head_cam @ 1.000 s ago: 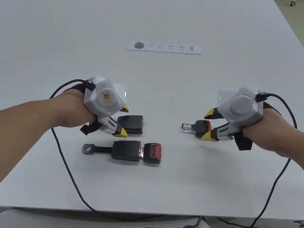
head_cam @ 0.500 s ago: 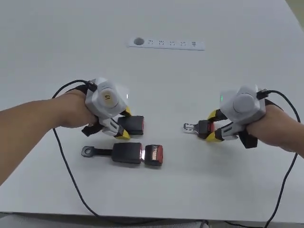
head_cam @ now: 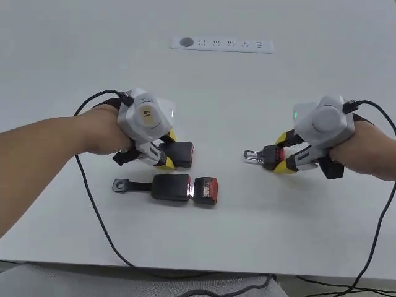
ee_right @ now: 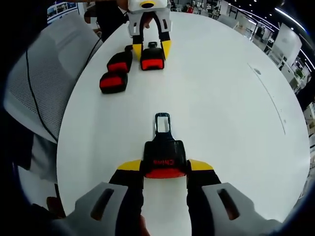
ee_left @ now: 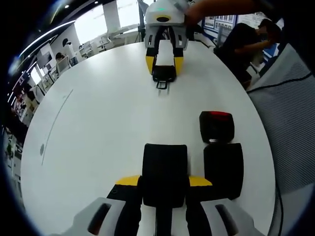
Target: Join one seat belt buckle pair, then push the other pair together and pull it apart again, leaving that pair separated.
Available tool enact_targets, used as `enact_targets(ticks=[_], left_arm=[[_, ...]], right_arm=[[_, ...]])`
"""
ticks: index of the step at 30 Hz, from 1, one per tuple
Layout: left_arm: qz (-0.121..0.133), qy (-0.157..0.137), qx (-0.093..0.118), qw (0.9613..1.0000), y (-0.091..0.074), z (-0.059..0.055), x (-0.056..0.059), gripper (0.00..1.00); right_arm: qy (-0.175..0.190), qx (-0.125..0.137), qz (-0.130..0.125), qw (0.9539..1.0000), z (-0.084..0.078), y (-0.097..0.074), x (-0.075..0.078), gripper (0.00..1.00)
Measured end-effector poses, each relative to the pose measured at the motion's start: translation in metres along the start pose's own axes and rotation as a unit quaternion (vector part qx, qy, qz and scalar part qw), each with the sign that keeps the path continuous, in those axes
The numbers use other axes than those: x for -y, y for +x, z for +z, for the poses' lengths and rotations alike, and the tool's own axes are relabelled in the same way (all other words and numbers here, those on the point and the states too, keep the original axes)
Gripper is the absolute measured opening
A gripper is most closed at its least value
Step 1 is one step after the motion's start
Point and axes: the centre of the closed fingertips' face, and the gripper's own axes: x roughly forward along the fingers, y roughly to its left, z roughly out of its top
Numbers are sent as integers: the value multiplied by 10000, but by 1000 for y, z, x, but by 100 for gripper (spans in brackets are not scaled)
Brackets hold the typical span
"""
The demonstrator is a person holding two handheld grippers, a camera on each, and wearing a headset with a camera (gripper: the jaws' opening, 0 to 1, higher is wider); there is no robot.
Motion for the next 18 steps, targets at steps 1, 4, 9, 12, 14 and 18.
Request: enact_targets(ticks=[1,4,9,12,14,18], left_arm=[[0,-7,-1,10000,0,0,0,35],[-8,-43,-2,10000,-1,1,1,35],[-14,-64,-10,10000,-1,1,1,34],[-11,-77,-21,10000,0,-1,-1,34],[-9,-83,-26,10000,2,-2,-1,34],[13,-105,-38,9999,3,-7,-6,34]], right_arm=[[-15,-12,-2,10000,0,-1,0,32],[-19,-24,-16,10000,1,0,1,32],[-5,-41,-51,10000,5,0,-1,32],[12,15,-52,10000,13,3,-4,32],[-10,43,-38,10000,17,6,-3,32],[-61,132,-8,9999,34,15,-10,32]])
